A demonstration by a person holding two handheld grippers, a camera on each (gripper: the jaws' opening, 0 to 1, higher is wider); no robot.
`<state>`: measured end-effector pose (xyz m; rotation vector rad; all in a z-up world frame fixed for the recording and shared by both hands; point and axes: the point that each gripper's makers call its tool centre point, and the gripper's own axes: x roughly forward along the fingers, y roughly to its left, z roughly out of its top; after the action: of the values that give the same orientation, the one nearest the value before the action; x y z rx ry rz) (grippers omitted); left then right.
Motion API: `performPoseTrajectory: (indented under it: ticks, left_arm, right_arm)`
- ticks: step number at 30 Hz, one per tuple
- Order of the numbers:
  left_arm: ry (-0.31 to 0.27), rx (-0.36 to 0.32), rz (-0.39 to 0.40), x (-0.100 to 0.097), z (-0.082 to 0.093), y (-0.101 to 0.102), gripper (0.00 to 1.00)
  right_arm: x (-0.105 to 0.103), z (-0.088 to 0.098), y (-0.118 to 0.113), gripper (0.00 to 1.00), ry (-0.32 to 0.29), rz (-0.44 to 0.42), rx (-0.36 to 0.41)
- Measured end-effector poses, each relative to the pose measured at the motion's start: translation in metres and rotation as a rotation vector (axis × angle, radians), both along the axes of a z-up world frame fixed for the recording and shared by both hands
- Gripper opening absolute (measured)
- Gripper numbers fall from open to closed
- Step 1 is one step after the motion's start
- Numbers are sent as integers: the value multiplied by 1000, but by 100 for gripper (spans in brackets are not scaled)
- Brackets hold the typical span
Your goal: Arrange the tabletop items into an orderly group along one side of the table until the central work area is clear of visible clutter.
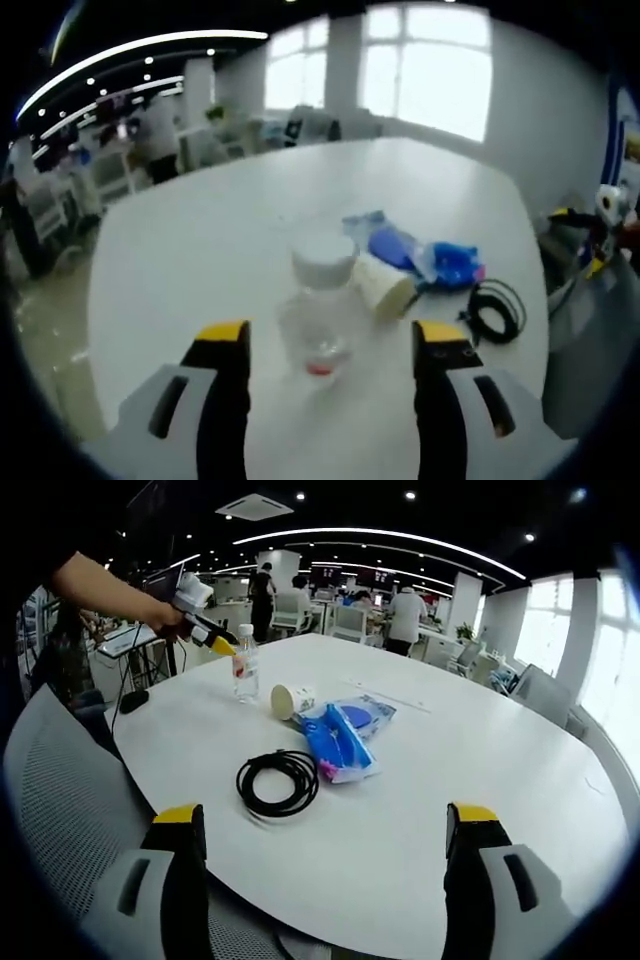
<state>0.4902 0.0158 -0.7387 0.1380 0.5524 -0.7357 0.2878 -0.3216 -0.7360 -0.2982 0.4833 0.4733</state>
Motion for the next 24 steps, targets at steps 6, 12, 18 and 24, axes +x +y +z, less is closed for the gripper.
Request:
performPoseTrajectory:
  ticks: [6, 12, 18, 24]
  left_arm:
    - [-1, 2, 41, -23, 5, 10, 72]
    - [-10, 22, 80, -47, 10, 16, 80]
    - [-41, 32, 105, -76, 19, 18, 84]
    - [-75, 0, 119, -103, 35, 11, 90]
  right_arm:
    - [0, 0, 0, 100, -1, 1, -5]
    - [0, 0, 0, 100, -3, 3, -8]
    - [0, 0, -1, 100, -9, 1, -14]
    - [0, -1, -2, 100, -12, 5, -20]
